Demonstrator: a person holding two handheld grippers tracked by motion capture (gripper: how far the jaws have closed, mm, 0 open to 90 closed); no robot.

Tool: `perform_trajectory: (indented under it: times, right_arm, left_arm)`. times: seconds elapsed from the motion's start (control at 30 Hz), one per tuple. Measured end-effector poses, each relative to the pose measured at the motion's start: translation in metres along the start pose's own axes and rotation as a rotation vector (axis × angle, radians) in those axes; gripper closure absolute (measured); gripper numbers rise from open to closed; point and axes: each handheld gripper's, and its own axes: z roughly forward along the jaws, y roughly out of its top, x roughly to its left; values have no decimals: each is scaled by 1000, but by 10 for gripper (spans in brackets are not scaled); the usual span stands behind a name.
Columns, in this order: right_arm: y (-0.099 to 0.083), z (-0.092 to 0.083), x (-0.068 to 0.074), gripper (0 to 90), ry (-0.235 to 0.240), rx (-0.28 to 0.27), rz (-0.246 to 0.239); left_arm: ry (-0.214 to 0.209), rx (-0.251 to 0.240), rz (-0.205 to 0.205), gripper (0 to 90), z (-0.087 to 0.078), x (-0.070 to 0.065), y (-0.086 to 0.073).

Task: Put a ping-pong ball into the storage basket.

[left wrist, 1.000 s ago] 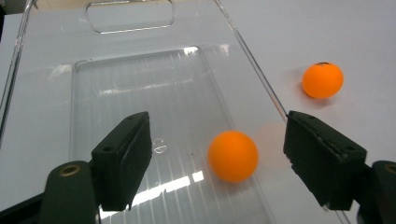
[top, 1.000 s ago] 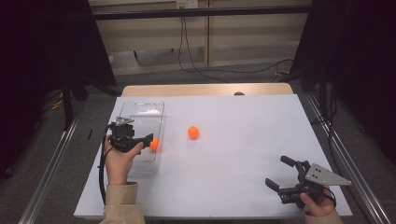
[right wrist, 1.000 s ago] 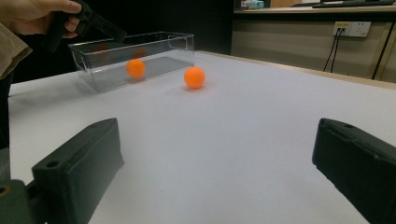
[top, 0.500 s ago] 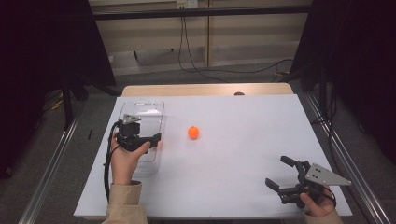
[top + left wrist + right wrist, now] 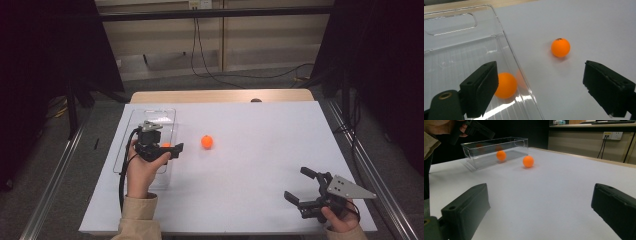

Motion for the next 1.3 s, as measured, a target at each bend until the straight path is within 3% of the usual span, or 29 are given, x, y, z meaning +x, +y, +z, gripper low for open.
perform_trajectory:
  times: [0.43,0.83,1.3]
  right_arm:
    - [0,0,0,13,0,0,1]
    - [0,0,1,13,1,0,1]
    - [0,0,0,13,1,0,1]
  left_arm:
    - [-42,2,-2,122,8,-11,3]
    - [-68,19,32,118,15,-22,5]
    - [-91,22,42,112,22,-30,5]
